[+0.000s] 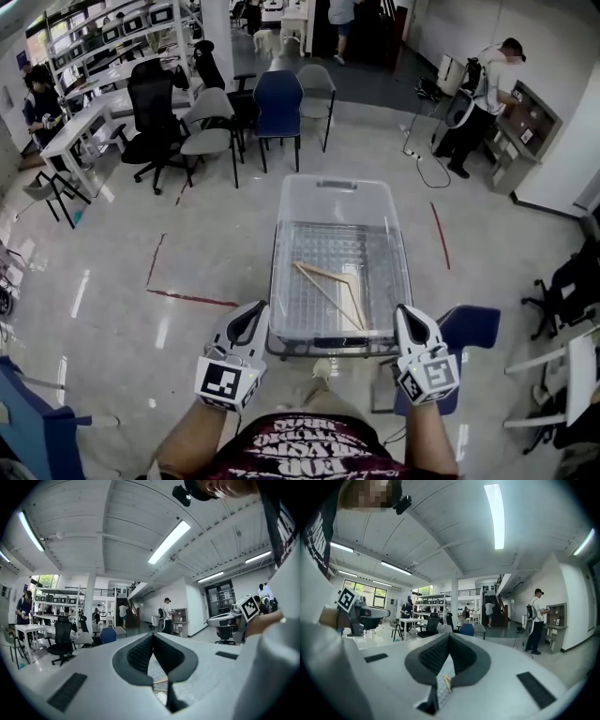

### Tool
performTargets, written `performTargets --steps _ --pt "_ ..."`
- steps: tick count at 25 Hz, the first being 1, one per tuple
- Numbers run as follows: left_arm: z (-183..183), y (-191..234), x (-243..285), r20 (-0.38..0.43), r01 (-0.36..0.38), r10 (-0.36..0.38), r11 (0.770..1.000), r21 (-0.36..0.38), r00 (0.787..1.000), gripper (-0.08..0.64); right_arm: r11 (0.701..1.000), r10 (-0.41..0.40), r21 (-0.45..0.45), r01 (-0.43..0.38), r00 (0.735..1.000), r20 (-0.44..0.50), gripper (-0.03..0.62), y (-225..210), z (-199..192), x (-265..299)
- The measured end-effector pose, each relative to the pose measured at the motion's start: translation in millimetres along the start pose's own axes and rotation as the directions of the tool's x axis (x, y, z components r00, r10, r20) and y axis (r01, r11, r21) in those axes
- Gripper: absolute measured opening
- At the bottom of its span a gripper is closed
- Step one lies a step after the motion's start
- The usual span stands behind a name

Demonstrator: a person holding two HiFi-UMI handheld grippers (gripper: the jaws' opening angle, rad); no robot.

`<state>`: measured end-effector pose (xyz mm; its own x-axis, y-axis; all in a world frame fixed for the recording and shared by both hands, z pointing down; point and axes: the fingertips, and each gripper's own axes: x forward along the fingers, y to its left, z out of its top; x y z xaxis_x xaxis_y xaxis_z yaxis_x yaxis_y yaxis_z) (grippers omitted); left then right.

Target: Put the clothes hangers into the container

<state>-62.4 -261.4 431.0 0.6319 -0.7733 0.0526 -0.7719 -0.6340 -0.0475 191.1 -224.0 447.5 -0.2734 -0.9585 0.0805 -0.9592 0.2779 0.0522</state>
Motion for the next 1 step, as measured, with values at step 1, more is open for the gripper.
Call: performTargets --steps 1 --pt "-1.2 -1.3 -2.2 0.001 -0.001 0.001 1.000 0.001 1.000 0.006 1.000 0.004 -0.001 -0.004 1.000 0.001 0.003 2.3 -0.3 -0.7"
